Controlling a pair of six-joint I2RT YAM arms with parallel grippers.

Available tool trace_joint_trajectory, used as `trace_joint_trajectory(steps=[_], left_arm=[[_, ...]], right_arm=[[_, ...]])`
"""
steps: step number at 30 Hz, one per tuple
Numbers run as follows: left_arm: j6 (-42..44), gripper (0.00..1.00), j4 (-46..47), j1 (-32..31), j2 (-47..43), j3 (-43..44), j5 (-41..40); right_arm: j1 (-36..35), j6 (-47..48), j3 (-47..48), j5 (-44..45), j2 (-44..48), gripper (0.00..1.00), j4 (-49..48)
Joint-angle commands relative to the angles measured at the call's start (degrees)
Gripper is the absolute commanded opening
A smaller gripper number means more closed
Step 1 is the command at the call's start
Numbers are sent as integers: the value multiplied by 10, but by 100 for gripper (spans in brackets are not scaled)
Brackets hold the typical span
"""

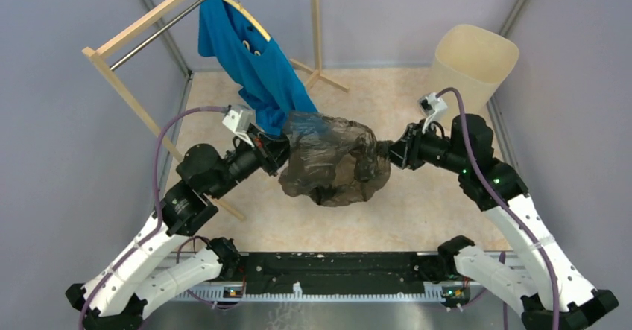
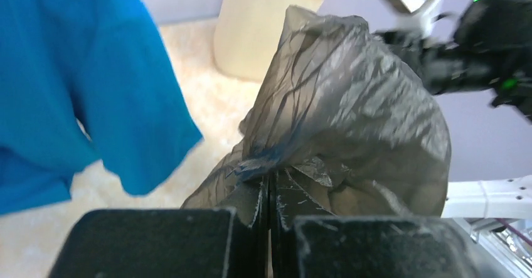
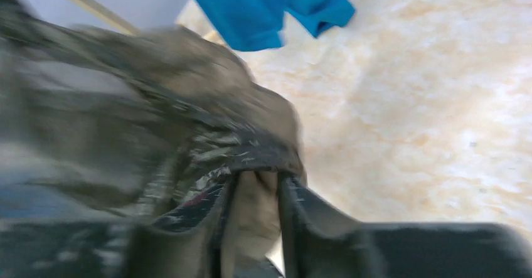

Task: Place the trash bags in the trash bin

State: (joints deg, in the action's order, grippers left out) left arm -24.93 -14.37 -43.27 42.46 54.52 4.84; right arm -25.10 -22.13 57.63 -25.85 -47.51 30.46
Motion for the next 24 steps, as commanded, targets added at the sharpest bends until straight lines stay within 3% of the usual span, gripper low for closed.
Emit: trace_joint_trajectory(steps=[1, 6, 11, 13, 16, 19, 21, 24], left_arm=[[22, 0, 106, -1, -15, -3, 18], [33, 0, 129, -1, -36, -3, -18], [35, 0, 133, -1, -34, -6, -28], [31, 0, 133, -1, -26, -9, -12], [32, 0, 137, -1, -13, -13, 11], [32, 0, 139, -1, -1, -12, 22], [32, 0, 139, -1, 4, -12, 27], [31, 0, 139, -1, 5, -10, 29]], right_arm=[[1, 24, -4, 96, -25, 42, 67], [1, 4, 28, 229, -8, 74, 127], [1, 12, 56, 304, -7, 86, 177], [1, 32, 73, 253, -7, 89, 173], [1, 74, 83, 24, -11, 92, 110], [1, 49, 35, -173, 1, 96, -37], [1, 6, -12, -218, 9, 99, -143], [-12, -51, -43, -273, -6, 99, -228]])
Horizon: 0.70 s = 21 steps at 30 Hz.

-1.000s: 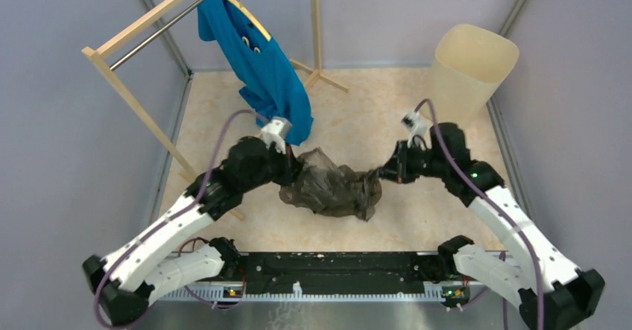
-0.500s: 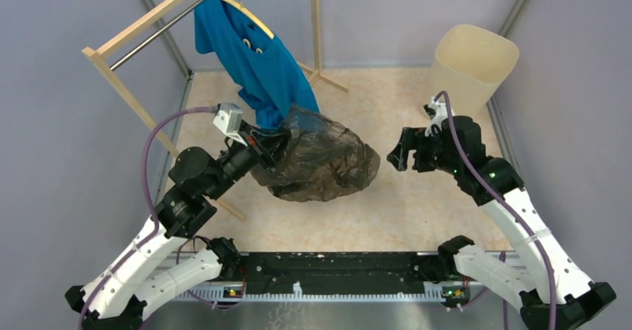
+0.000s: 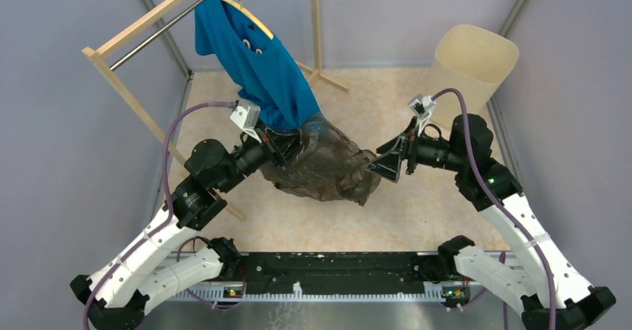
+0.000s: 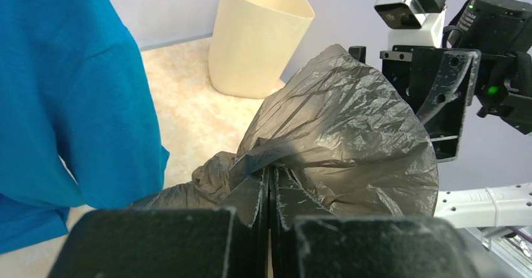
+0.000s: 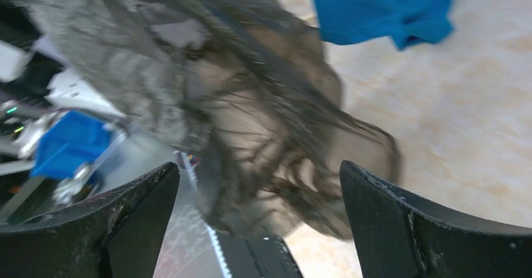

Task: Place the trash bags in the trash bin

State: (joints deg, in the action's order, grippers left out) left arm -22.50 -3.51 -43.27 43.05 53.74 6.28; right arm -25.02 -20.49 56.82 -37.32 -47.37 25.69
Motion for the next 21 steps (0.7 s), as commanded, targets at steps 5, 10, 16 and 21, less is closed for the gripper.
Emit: trace_joint_trajectory(steps=[5, 10, 16, 21], left_arm=[[7, 0, 19, -1, 3, -1, 4], [6, 0, 31, -1, 28, 0, 27], [6, 78, -147, -1, 79, 75, -123], [3, 98, -151, -1, 22, 43, -139]], right_arm=[[-87, -86, -80, -118, -6, 99, -226], [-109, -110, -105, -17, -43, 64, -223], [-46, -10, 142, 211, -57, 0, 56], [-41, 116, 411, 333, -102, 0, 187]])
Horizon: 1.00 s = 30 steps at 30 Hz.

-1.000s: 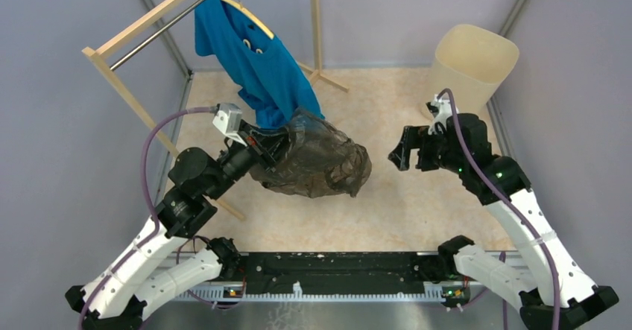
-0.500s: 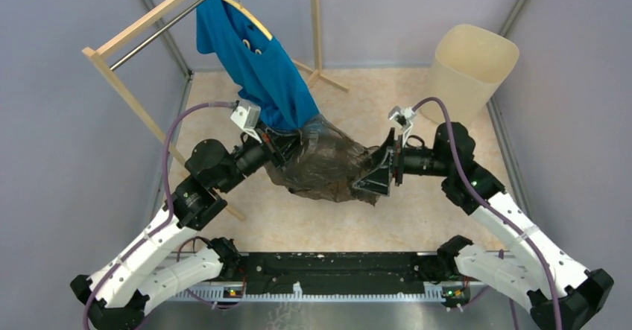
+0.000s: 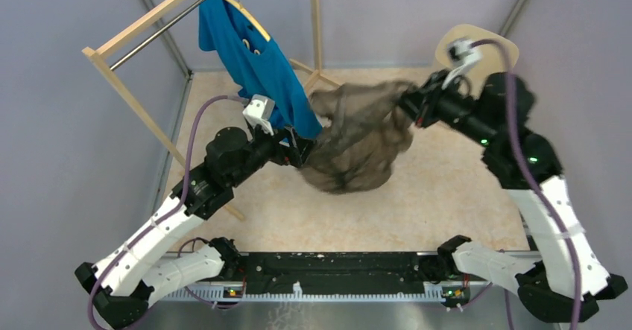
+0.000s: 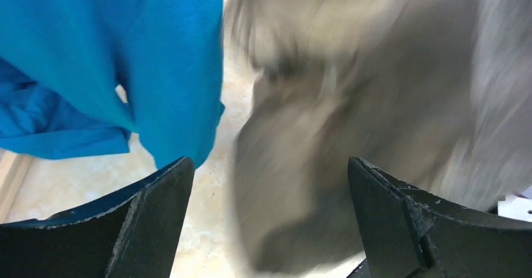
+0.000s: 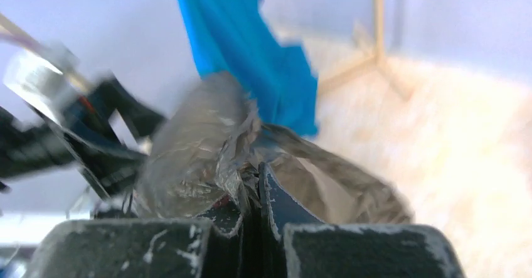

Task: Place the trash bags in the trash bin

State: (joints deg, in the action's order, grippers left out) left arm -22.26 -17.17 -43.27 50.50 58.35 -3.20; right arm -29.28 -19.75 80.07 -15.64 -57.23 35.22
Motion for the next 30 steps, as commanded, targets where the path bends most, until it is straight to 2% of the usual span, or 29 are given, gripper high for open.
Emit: trace_joint_trajectory(steps=[1, 3, 5, 8, 10, 12, 13, 16, 19, 23, 26, 30], left_arm=[[-2, 99, -13, -1, -67, -9, -50], [-7, 98, -18, -1, -91, -16, -68], [-11, 99, -35, -1, -109, -21, -94], [-18, 99, -76, -1, -123, -26, -140], [-25, 98, -108, -1, -124, -27, -161], [-25, 98, -115, -1, -129, -38, -153], [-24, 98, -113, -1, -132, -45, -142], [-26, 98, -97, -1, -131, -54, -89], [-39, 99, -81, -1, -124, -60, -48], [-59, 98, -89, -1, -112, -73, -49], [-84, 98, -92, -1, -102, -97, -19], [-168, 98, -78, -1, -77, -155, 8]], right_arm=[[2, 119, 217, 100, -13, 0, 100], [2, 107, 214, 45, -13, 0, 89], [2, 65, 135, -29, 4, 0, 43], [-8, -43, -103, -142, 51, 0, -98], [-41, -120, -274, -143, 73, 0, -205], [-99, -163, -388, -133, 59, 0, -292], [-127, -162, -405, -115, 44, 0, -301], [-188, -91, -340, -14, 24, 0, -191], [-191, -7, -280, 49, 28, 0, -133], [-190, 65, -272, -11, -5, 0, -128], [-191, 41, -320, -75, -12, 1, -186], [-207, -5, -396, -113, 17, 5, -261]])
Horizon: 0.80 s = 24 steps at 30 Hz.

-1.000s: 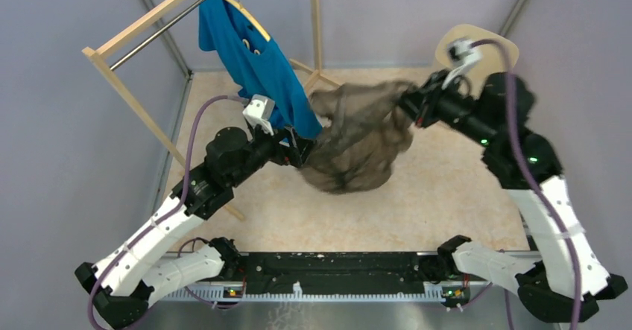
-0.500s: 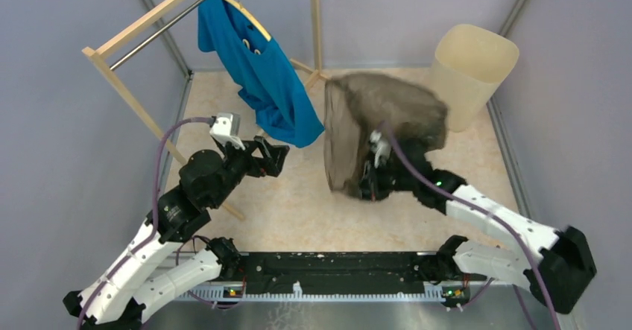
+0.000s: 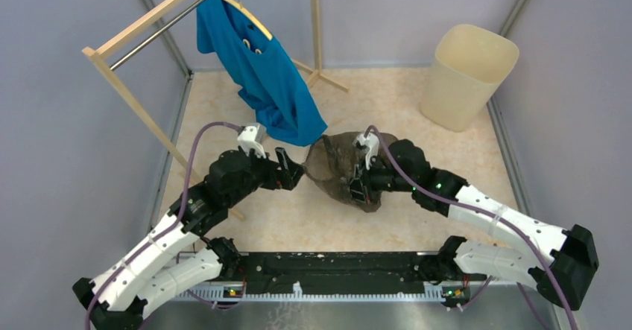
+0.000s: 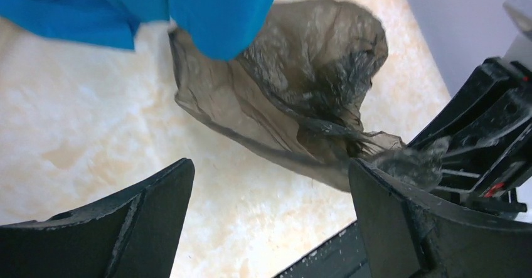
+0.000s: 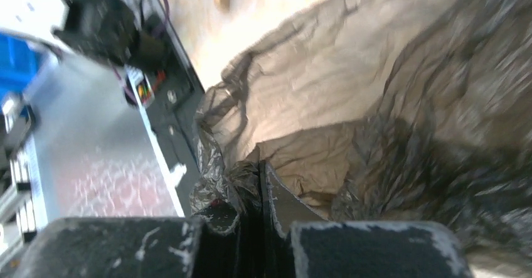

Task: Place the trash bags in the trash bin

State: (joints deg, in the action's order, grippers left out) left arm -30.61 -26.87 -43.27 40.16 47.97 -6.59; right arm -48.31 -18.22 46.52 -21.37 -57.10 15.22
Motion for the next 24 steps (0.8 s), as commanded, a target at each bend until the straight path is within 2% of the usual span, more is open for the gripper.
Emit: trace_joint_trajectory(steps=[1, 6, 10, 14, 18, 22, 24], left_arm=[[-112, 98, 25, -1, 31, -66, 46], [-267, 98, 44, 0, 37, -143, 14], [-325, 97, 78, 0, 55, -171, 3], [-372, 94, 87, 0, 110, -172, 9], [-473, 89, 77, 0, 163, -190, 31], [-536, 86, 213, 0, 192, -263, 104], [-550, 83, 251, 0, 216, -273, 128]], right_arm=[[-22, -22, -73, -61, 25, 8, -69], [-29, -21, -109, -83, 36, 18, -60], [-37, -28, -139, -82, 39, 19, -72], [-41, -38, -158, -70, 52, 20, -87], [-41, -43, -161, -49, 70, 20, -95], [-41, -50, -163, -50, 74, 20, -114], [-41, -53, -164, -54, 75, 20, -121]])
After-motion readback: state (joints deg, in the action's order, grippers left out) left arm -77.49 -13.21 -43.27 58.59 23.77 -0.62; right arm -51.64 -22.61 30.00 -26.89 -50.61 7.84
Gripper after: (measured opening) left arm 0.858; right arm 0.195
